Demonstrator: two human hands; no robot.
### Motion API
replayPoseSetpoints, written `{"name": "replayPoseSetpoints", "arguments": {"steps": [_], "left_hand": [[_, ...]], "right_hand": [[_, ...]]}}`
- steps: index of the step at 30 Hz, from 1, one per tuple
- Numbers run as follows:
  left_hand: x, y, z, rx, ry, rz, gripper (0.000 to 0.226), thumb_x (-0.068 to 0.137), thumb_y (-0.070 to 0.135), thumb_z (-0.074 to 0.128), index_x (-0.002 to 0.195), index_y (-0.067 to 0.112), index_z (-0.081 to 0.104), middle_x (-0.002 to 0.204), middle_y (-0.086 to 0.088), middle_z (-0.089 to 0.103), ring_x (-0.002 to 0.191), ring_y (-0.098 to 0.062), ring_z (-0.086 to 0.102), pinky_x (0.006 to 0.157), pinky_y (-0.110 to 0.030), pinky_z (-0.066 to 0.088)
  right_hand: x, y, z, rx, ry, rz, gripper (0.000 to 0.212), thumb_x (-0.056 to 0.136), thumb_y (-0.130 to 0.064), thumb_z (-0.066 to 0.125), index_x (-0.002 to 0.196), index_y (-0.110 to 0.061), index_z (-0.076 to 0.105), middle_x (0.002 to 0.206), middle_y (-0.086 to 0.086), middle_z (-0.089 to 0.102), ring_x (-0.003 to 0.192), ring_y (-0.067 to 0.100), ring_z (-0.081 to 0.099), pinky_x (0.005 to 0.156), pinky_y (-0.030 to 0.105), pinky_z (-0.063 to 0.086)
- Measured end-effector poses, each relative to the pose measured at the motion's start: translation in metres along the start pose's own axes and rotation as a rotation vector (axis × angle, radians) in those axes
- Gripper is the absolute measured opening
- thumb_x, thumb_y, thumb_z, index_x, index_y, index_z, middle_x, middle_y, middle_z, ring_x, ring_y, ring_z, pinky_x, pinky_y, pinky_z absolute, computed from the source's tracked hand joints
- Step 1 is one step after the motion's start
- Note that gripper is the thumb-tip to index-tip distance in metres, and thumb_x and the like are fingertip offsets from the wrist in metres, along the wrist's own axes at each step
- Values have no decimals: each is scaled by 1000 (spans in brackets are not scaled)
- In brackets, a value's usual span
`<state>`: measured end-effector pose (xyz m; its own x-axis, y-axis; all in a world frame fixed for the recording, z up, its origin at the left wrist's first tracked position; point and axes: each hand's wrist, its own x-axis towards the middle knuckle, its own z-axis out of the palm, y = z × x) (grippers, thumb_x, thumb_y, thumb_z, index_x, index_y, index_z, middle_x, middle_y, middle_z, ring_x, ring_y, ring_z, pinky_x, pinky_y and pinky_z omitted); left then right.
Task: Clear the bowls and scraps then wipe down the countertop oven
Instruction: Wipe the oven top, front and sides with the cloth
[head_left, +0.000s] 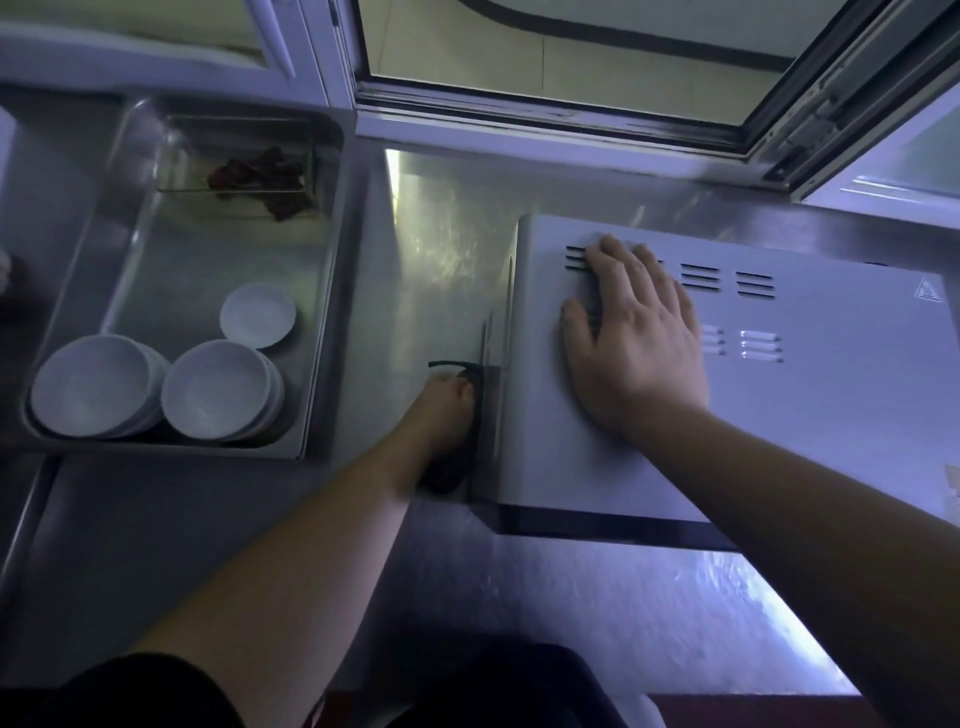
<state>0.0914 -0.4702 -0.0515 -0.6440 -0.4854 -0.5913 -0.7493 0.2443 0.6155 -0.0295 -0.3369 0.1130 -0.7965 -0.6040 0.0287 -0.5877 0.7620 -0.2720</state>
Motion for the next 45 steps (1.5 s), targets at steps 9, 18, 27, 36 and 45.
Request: {"name": "replayPoseSetpoints", "arguments": {"steps": [9, 18, 27, 36, 45], "left_hand": [[-67, -36, 31, 65, -32, 2, 38, 108, 19, 36, 122, -4, 62, 130, -24, 60, 122, -37, 56, 96, -32, 42], [-117, -65, 47, 31, -92, -49, 36, 107, 24, 40, 120, 4, 66, 127, -17, 65, 116, -32, 60, 88, -29, 43], [-171, -83, 60, -41, -47, -81, 36, 104, 41, 45, 124, 19, 66, 126, -2, 68, 110, -22, 62, 91, -30, 45], [-216, -37, 66, -185, 64, -51, 30, 104, 40, 49, 115, 19, 67, 108, 0, 69, 99, -19, 63, 80, -29, 43], [-249, 35, 140, -282, 144, 31, 30, 86, 50, 65, 110, 35, 71, 104, 13, 74, 97, -12, 69, 94, -38, 55]], "right_hand": [[-1, 1, 0, -7, -14, -13, 60, 101, -49, 37, 157, -28, 36, 167, -9, 28, 156, 16, 17, 128, 38, 9], [1, 6, -2, -4, -107, -45, 60, 104, -49, 32, 159, -26, 28, 170, -7, 20, 158, 18, 9, 128, 40, 5], [-11, 15, -22, -12, -277, -128, 64, 105, -46, 39, 162, -20, 23, 171, 0, 15, 158, 23, 9, 128, 43, 9], [-138, 41, -35, 295, -113, -290, 44, 94, -13, 59, 138, -10, 58, 142, 9, 58, 132, 30, 49, 110, 37, 38], [-283, 122, -27, 613, -431, -1, 46, 96, -30, 58, 141, -30, 50, 130, -4, 60, 106, 11, 58, 87, 21, 39]]}}
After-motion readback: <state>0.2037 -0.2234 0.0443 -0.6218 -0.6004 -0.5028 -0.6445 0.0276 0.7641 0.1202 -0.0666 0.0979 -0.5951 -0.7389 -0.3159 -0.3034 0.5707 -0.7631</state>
